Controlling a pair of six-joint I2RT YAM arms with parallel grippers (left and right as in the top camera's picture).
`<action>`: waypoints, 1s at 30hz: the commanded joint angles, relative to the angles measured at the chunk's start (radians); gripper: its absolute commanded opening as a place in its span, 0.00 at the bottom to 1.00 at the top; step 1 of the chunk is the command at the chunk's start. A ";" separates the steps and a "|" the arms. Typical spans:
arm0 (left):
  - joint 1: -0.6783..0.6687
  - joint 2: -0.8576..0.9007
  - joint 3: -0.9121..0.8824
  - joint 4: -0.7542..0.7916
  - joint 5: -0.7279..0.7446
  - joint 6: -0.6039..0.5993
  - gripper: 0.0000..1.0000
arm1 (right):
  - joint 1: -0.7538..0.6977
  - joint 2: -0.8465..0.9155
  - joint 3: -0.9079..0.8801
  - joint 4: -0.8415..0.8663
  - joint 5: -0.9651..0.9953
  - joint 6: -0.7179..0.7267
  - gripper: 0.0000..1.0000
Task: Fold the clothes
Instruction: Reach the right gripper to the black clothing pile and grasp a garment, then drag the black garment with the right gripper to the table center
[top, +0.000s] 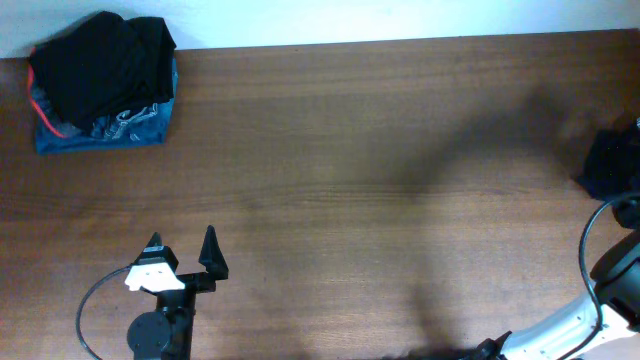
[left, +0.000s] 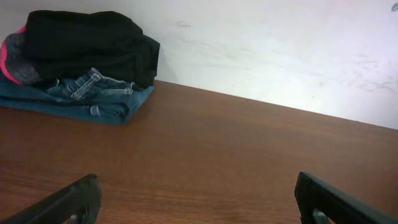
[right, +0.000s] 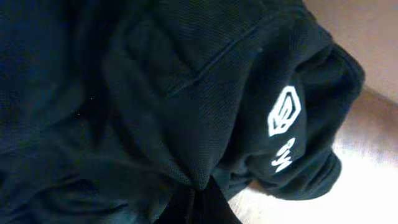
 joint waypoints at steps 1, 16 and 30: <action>0.004 -0.005 -0.007 0.000 -0.003 0.010 0.99 | 0.029 -0.128 0.019 0.003 -0.201 0.061 0.04; 0.004 -0.005 -0.007 0.000 -0.003 0.010 0.99 | 0.402 -0.426 0.021 0.023 -0.413 0.105 0.04; 0.004 -0.005 -0.007 0.000 -0.003 0.010 0.99 | 0.930 -0.432 0.021 0.040 -0.364 0.210 0.04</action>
